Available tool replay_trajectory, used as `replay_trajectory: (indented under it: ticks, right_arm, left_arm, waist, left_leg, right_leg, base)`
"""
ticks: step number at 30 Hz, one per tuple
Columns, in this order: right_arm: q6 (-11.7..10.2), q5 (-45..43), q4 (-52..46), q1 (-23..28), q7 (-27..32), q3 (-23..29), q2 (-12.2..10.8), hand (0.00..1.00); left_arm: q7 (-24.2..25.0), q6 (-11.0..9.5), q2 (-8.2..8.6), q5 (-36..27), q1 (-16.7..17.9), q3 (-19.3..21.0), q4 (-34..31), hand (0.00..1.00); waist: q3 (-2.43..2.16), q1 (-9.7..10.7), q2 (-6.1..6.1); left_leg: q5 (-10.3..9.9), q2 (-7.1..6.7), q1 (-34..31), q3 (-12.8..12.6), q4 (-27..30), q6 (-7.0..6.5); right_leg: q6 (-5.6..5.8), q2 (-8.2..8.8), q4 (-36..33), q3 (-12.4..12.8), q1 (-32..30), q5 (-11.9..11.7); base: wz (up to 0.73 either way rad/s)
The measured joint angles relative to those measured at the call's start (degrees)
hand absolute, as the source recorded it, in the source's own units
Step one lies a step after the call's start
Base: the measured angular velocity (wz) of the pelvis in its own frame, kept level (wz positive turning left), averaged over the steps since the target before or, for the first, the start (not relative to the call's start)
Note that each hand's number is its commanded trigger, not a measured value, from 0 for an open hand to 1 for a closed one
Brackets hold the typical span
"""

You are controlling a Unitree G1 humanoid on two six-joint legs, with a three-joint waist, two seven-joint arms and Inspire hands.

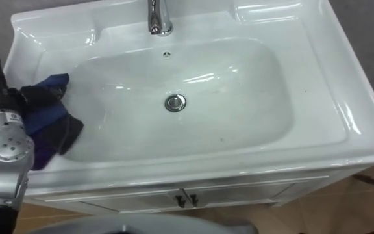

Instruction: Wipe basin

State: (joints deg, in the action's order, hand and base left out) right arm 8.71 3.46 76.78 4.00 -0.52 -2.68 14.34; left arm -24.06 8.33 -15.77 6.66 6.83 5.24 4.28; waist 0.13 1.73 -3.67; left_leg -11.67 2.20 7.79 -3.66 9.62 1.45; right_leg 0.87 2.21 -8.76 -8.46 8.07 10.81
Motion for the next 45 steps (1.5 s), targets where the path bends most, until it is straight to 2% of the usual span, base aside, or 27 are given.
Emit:
replay_trajectory:
  ticks: [5, 11, 13, 18, 23, 27, 33, 36, 39, 40, 42, 45]
  right_arm:
    - [0.1, -0.2, -0.6, 0.9, -0.2, 1.8, 0.0, 0.0]
    - [0.1, 1.3, -1.0, 1.2, 0.0, 2.5, -0.1, 0.0]
    - [0.0, 1.7, -1.0, 1.2, 0.1, 2.8, -0.1, 0.0]
    - [-0.1, 2.8, -1.0, 1.6, 0.5, 2.9, -0.7, 0.0]
    - [-0.1, 2.3, -0.8, 1.8, 0.3, 4.0, -0.7, 0.0]
    - [0.1, 2.8, -0.6, 1.9, 0.6, 4.0, -0.8, 0.0]
    - [0.1, 2.0, -0.5, 2.9, 0.7, 4.0, -0.6, 0.0]
    - [0.1, 2.0, -0.8, 3.0, 0.3, 4.1, -0.4, 0.0]
    - [0.2, 1.1, -1.1, 3.0, 0.4, 5.2, -0.2, 0.0]
    - [0.3, 0.5, -1.2, 3.1, 0.4, 5.2, 0.2, 0.0]
    - [0.7, 0.4, -1.2, 3.5, 0.4, 5.2, 0.9, 0.0]
    - [0.7, 0.4, -3.1, 4.3, 0.3, 5.2, 1.4, 0.0]
  left_arm:
    - [-1.5, -0.1, -0.13, 0.2, -0.5, 4.0, -2.6, 0.0]
    - [-5.1, -0.2, -0.6, 0.8, -1.5, 6.6, -4.4, 0.0]
    - [-5.8, -0.2, -0.74, 0.9, -2.3, 7.8, -4.4, 0.0]
    - [-7.6, -0.6, -1.52, 1.1, -2.5, 9.4, -7.0, 0.0]
    - [-7.7, -0.8, -2.84, 5.5, -2.5, 10.9, -8.7, 0.0]
    - [-7.8, -0.9, -3.0, 7.3, -2.5, 12.9, -10.6, 0.0]
    - [-9.6, -0.8, -3.53, 10.6, -3.4, 18.1, -9.6, 0.0]
    - [-9.5, -0.8, -3.64, 11.0, -3.3, 20.1, -8.6, 0.0]
    - [-9.5, -0.6, -3.67, 11.0, -2.4, 22.2, -7.2, 0.0]
    - [-9.6, -0.5, -3.69, 11.0, -1.8, 22.3, -6.1, 0.0]
    - [-9.6, 0.1, -3.69, 11.1, -0.6, 22.4, -3.7, 0.0]
    - [-9.8, 0.5, -3.7, 11.6, 2.2, 24.5, -0.7, 0.0]
  waist:
    - [-0.1, -0.4, 0.15]
    - [0.05, -0.5, -1.15]
    - [0.18, -0.5, -1.27]
    - [0.05, -0.6, -1.55]
    - [0.08, -0.7, -1.9]
    - [0.12, -1.1, -2.07]
    - [0.14, -2.9, -2.22]
    - [0.28, -4.1, -2.62]
    - [0.22, -5.9, -3.37]
    - [0.1, -6.8, -3.79]
    - [-0.39, -6.9, -4.11]
    - [-0.61, -8.3, -4.28]
  left_leg:
    - [0.0, -0.01, 0.0, 0.8, 0.1, 0.01]
    - [0.0, -0.02, 0.0, 0.8, 0.4, 0.01]
    - [0.0, -0.03, 0.0, 0.7, 0.4, 0.01]
    - [0.0, -0.06, -0.1, 0.7, 0.5, 0.01]
    - [0.0, -0.09, -0.1, 0.6, 0.4, 0.01]
    - [0.0, -0.08, -0.2, 0.5, 0.0, 0.01]
    - [0.0, -0.09, -0.1, 0.5, -0.2, 0.01]
    - [0.0, -0.09, -0.1, 0.6, -0.2, 0.01]
    - [0.0, -0.14, -0.4, 0.6, -0.1, 0.01]
    - [0.0, -0.25, -0.6, 0.7, 0.0, 0.01]
    - [0.0, -0.71, -1.2, 2.1, 0.3, -0.04]
    - [0.0, -0.95, -1.4, 2.8, 0.3, -0.04]
  right_leg:
    - [-0.01, -0.01, 0.0, -0.2, 0.2, 0.0]
    - [-0.01, -0.02, -0.1, 0.0, 0.2, 0.0]
    - [-0.01, -0.05, -0.1, 0.4, 0.2, 0.0]
    - [-0.01, -0.06, 0.1, 0.3, 0.3, 0.0]
    - [-0.01, -0.07, 0.2, 0.3, 0.1, 0.0]
    - [-0.01, -0.06, 0.2, 0.4, -0.1, 0.0]
    - [-0.02, -0.02, 0.1, 0.4, 0.0, 0.0]
    - [-0.02, -0.03, 0.1, 0.3, 0.0, 0.0]
    - [0.0, 0.03, 0.1, 0.1, -0.3, 0.0]
    - [0.04, 0.17, 0.0, -0.2, -0.4, 0.1]
    - [0.29, 0.56, -0.2, -1.3, -0.4, 0.4]
    - [0.4, 0.91, -0.2, -2.4, 0.0, 0.6]
  base:
    - [0.03]
    - [0.0]
    - [0.0]
    - [0.0]
    - [0.0]
    - [0.0]
    - [0.0]
    - [0.0]
    - [0.01]
    - [0.19]
    - [0.28]
    - [0.18]
